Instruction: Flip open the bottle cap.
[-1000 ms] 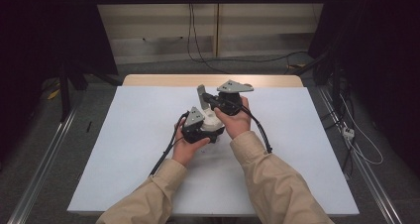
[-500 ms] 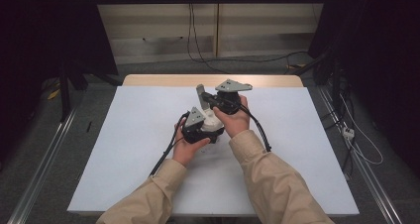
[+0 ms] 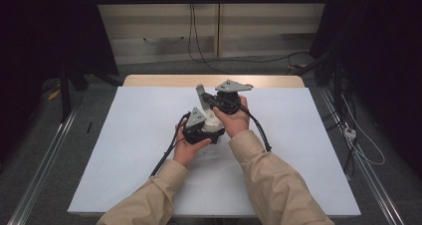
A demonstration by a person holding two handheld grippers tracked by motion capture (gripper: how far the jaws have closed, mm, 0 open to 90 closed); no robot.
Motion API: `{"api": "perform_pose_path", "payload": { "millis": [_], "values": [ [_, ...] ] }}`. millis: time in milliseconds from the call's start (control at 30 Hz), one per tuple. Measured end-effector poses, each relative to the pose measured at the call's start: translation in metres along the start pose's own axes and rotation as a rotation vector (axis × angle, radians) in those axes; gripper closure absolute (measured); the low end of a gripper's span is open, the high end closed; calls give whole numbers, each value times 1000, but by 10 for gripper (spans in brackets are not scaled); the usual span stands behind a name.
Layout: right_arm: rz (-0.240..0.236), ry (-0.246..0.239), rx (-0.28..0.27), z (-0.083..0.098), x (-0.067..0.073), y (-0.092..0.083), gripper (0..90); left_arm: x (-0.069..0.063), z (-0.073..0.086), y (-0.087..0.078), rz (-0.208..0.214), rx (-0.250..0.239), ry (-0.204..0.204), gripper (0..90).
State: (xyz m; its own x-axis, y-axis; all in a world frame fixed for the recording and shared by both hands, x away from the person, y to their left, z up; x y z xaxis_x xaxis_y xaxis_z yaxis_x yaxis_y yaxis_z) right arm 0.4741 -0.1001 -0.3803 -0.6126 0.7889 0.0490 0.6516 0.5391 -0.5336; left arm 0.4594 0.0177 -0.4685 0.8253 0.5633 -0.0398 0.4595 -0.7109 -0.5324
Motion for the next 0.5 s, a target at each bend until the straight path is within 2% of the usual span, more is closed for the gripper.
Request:
{"api": "perform_pose_path", "payload": {
  "millis": [500],
  "values": [
    [-4, 4, 5, -1, -1, 2, 900, 0, 0, 0, 0, 1, -5, 186]
  ]
}}
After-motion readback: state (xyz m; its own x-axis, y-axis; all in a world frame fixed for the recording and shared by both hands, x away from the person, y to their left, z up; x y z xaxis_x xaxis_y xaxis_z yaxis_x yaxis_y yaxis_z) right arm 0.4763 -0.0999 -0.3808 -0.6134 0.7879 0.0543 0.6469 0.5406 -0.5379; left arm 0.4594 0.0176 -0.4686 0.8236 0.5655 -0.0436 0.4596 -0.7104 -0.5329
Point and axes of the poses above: each handheld gripper's, and its own axes: y roughly forward along the jaws, z roughly out of its underside, x roughly to its left, the point moved 2 cm from there along y, roughly forward along the jaws, and after that the axes turned 13 degrees about x, right-handed, at the moved point
